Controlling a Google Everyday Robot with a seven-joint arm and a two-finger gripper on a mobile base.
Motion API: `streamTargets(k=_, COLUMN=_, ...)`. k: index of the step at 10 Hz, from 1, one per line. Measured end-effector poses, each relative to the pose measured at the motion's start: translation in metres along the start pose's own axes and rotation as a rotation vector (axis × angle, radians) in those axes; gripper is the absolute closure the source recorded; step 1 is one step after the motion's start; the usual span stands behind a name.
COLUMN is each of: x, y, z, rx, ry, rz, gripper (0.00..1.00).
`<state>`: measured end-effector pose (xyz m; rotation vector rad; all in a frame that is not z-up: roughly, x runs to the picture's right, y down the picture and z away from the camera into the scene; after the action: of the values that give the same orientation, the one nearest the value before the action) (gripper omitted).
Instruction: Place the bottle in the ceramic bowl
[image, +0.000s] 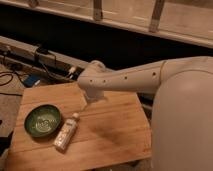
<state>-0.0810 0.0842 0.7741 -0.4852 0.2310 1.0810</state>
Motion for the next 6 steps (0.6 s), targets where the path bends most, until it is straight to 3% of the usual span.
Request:
streamTargets(k=1, x=-0.0053, y=0.0245, z=0.0040, rx=-0.009, ry=0.003, rz=-0.018, gripper=0.20)
streamTargets(k=2, x=-0.0075, y=0.0335, z=0.0040, rx=-0.017, ry=-0.001, rz=-0.025, gripper=0.20)
streamTargets(k=6, x=-0.0060, y=0.0288, z=0.0048, rx=-0.010, ry=0.004, rz=-0.020, gripper=0.20)
